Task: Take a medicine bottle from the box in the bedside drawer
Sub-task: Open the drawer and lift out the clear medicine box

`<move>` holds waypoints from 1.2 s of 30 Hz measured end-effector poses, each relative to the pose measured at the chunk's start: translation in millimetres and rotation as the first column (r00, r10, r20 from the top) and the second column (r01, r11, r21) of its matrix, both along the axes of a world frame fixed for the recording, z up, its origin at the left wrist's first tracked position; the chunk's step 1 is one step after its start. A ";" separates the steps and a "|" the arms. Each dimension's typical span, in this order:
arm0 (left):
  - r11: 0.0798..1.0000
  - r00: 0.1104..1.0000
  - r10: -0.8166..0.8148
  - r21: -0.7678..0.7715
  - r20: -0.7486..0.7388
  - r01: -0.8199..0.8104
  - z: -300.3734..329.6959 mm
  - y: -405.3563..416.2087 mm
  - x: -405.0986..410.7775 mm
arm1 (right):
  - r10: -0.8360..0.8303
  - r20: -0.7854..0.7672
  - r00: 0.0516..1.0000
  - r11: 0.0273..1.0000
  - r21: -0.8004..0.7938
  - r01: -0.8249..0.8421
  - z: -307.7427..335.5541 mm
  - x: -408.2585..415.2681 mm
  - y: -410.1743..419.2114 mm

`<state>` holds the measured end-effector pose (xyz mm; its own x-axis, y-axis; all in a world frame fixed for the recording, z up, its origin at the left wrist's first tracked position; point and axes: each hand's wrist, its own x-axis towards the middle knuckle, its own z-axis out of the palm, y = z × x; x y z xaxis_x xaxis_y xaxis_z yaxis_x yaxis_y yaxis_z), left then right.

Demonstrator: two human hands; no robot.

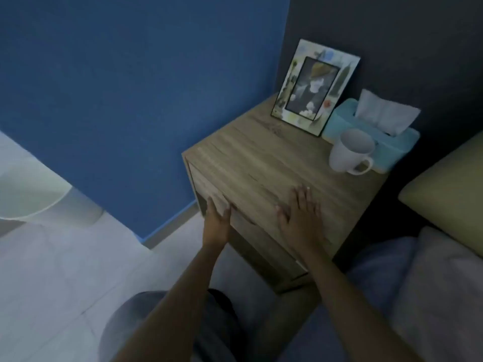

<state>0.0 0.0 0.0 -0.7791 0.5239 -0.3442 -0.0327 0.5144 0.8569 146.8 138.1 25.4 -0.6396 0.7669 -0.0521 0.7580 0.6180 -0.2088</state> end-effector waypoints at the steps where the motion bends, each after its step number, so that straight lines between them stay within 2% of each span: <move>1: 0.998 0.995 0.048 0.025 0.087 -0.051 -4.2 7.0 1.7 | -0.002 0.003 1.000 1.000 0.010 0.002 0.2 -0.6 1.1; 4: 0.997 0.962 0.064 0.022 0.267 -0.073 -14.2 24.2 2.0 | 0.000 0.004 1.000 0.999 0.040 -0.001 -2.4 -2.1 2.6; 6: 0.996 0.951 0.049 0.052 0.305 -0.068 -20.1 29.3 3.4 | 0.001 0.000 1.000 0.999 0.035 -0.001 -4.1 -1.0 0.9; 16: 0.991 0.957 0.071 0.090 0.280 -0.100 -23.1 13.9 3.7 | -0.018 0.009 1.000 1.000 0.002 0.018 -0.8 -1.0 1.3; 31: 0.986 0.962 0.159 0.013 0.223 -0.166 -26.4 -104.0 12.9 | -0.007 -0.019 1.000 1.000 0.021 0.007 -6.7 -0.6 6.0; 36: 0.958 0.913 0.261 0.032 0.314 -0.285 -23.6 -123.5 13.0 | -0.009 -0.043 0.999 1.000 0.010 0.010 -5.2 0.4 4.5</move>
<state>13.0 -123.5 -23.6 -0.7600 0.3393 -0.5544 -0.4267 0.3830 0.8193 147.2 142.7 20.2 -0.6339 0.7733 -0.0170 0.7542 0.6131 -0.2353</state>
